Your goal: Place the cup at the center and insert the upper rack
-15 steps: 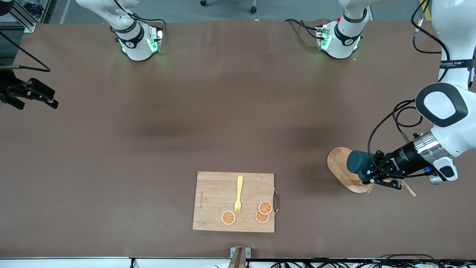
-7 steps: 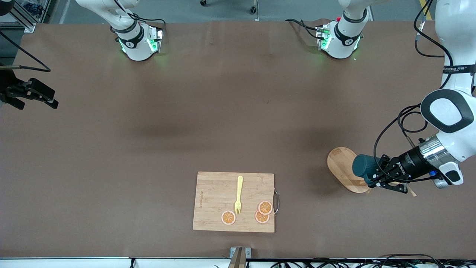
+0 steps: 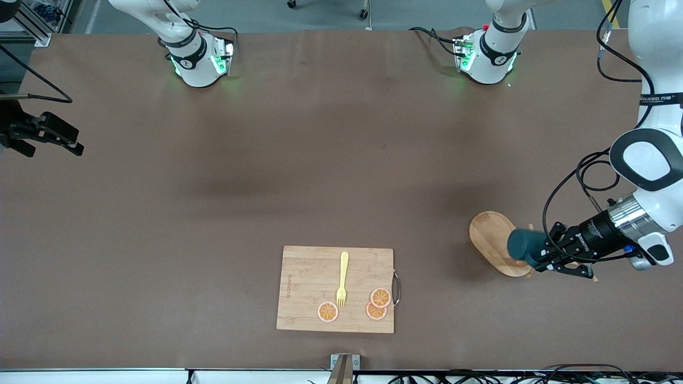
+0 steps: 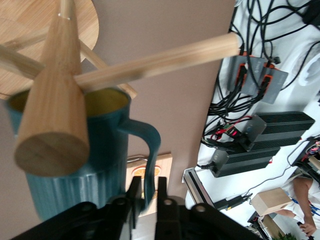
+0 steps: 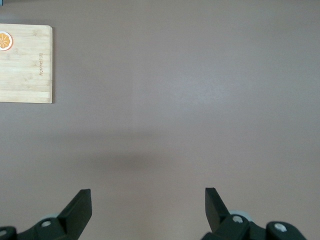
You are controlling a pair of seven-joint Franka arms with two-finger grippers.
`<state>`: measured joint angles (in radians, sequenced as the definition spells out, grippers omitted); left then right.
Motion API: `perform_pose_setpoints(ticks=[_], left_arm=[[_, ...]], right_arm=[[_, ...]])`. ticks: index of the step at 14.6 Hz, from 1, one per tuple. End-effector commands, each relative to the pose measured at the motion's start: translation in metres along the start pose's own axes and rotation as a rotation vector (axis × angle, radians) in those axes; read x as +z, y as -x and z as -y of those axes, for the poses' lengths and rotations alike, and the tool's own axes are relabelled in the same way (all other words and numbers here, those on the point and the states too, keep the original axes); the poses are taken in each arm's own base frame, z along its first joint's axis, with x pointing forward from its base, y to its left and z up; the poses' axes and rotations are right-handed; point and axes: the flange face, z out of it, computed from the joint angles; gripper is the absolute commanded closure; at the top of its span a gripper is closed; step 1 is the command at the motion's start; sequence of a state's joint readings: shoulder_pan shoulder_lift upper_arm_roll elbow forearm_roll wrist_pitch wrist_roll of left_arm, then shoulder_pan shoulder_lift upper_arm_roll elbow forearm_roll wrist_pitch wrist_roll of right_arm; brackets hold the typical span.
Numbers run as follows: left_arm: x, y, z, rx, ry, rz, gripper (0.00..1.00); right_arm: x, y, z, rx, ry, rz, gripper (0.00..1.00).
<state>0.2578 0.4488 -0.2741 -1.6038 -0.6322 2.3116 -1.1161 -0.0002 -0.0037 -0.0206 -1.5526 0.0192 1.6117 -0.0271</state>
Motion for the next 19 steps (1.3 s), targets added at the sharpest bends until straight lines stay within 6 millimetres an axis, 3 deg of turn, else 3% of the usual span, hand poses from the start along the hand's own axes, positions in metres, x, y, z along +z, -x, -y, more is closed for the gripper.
perform_pose_setpoints(ticks=[1,5,8,13,19], left_arm=[[-0.019,0.005,-0.009,0.018,0.03,0.01,0.0],[-0.048,0.027,-0.017,0.058,0.067,-0.004,0.0],[-0.088,0.052,-0.019,0.108,0.072,-0.011,0.0],[-0.165,0.087,-0.002,0.46,-0.072,-0.152,0.0],[-0.203,0.118,0.021,0.852,-0.247,-0.205,0.0]], right_arm=[[-0.002,0.003,0.0,-0.005,0.013,-0.006,0.0],[-0.002,0.003,-0.003,0.0,0.013,-0.003,0.0],[-0.001,0.004,-0.003,0.0,0.013,0.002,0.0],[-0.003,0.004,0.0,-0.005,0.013,-0.003,0.0],[-0.002,0.004,0.001,-0.003,0.013,0.002,0.0]])
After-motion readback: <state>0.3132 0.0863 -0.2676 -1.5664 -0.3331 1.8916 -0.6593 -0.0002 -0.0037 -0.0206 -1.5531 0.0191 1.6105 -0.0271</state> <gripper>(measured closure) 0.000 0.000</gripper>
